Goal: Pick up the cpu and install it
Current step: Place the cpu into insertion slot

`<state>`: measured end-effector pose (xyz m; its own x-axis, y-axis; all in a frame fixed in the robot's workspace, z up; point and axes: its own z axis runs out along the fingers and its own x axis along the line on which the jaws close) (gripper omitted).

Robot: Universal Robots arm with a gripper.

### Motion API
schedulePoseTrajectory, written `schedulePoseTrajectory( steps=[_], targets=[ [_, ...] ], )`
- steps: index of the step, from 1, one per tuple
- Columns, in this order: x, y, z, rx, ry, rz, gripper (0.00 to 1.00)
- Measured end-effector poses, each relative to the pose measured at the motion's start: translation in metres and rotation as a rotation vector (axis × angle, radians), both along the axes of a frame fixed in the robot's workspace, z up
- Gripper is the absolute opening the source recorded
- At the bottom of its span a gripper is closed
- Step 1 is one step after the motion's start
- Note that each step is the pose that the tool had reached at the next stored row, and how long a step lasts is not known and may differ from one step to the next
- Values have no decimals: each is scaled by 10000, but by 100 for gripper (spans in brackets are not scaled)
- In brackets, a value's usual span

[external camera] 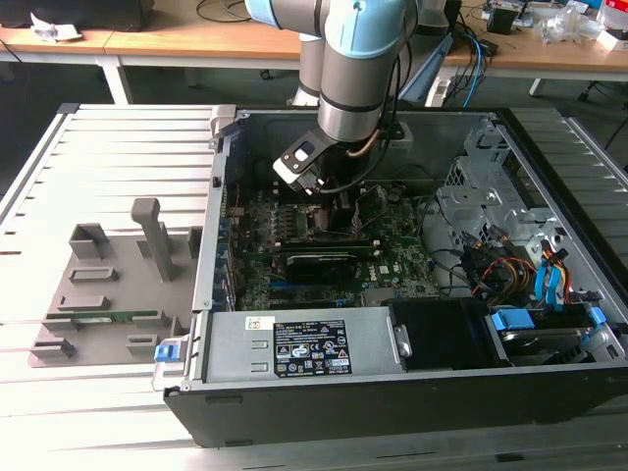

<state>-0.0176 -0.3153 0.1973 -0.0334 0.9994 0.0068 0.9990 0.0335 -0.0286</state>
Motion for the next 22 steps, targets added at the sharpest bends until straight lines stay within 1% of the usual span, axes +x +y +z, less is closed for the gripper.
schedulePoseTrajectory(
  steps=[4, 9, 11, 12, 13, 16, 18, 19, 20, 21, 22],
  targets=[
    [3, 2, -3, -4, -1, -103, 55],
    [3, 2, -3, -2, -1, -106, 55],
    [4, 3, -6, 5, -5, -108, 56],
    [3, 2, -4, -2, -2, -109, 62],
    [3, 2, -3, -2, -2, -110, 62],
    [3, 2, 58, -3, -2, -110, 62],
    [3, 3, 168, -2, -2, -109, 62],
    [3, 3, 222, -2, -2, -107, 61],
    [2, 3, 262, -2, -3, -110, 54],
    [2, 3, 286, -2, -4, -109, 42],
    [2, 3, 302, -2, -4, -109, 36]
  ],
)
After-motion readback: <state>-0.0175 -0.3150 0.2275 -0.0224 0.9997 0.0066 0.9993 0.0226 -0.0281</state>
